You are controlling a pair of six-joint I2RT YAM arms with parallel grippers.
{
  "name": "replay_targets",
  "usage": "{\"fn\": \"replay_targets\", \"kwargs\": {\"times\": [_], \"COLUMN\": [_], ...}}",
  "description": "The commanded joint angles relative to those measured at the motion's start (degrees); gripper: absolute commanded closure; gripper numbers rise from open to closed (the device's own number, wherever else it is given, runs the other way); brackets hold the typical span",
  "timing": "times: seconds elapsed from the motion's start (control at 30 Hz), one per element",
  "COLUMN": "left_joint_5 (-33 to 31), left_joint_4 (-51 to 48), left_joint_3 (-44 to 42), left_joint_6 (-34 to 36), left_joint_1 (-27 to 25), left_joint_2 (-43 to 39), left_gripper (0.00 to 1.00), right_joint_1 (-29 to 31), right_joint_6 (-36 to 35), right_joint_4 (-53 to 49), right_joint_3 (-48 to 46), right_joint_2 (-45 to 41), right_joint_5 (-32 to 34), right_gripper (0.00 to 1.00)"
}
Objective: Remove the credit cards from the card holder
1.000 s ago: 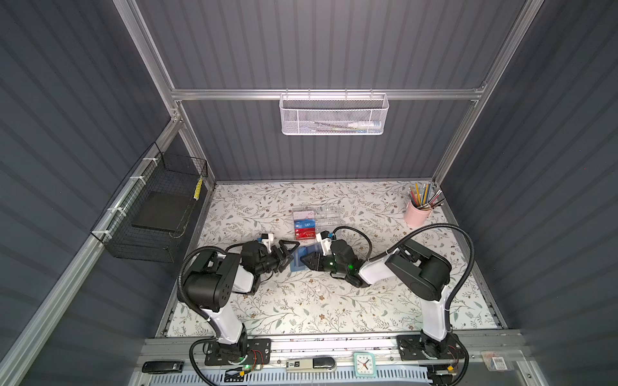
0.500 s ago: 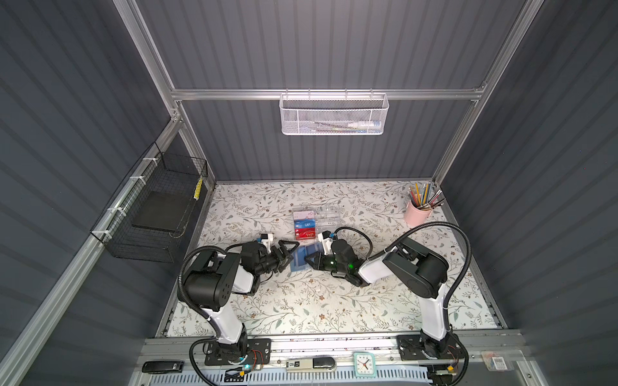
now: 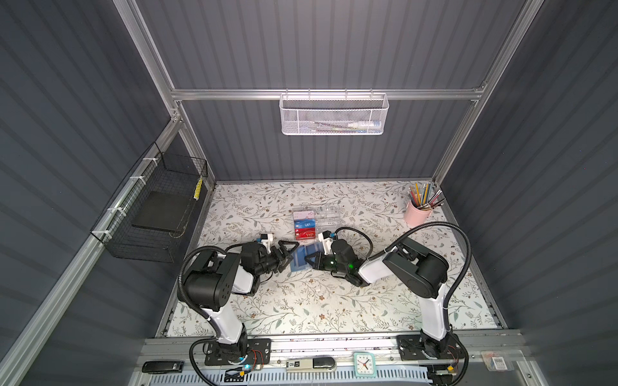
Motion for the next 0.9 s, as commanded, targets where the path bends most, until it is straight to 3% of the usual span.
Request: {"fn": "replay_targets", "kwargs": {"times": [0.0,0.6,0.87], "left_joint_5": [-0.9,-0.4,0.2], "left_joint_4": [-6.8,-8.1,-15.0], "left_joint_3": [-2.1,-1.3,0.1], "left_joint_6": [0.6,0.9,2.7], "left_joint_1": [0.2,0.3,0.3], "left_joint_2": [1.8,0.8,-5.3], "left_gripper": [0.0,0.0,0.0], "right_joint_1": [-0.2,-2.8,-3.6], "right_joint_6": [-1.6,-3.8,-3.5], "right_joint_4": [0.9,-2.1,-0.8], "right_joint_3": [-1.0,-2.9,-3.9], "right_joint_2": [-2.7,-6.4,-6.2], "right_joint_5": [0.8,-0.5,-1.1], "right_gripper": [1.0,1.0,1.0]}}
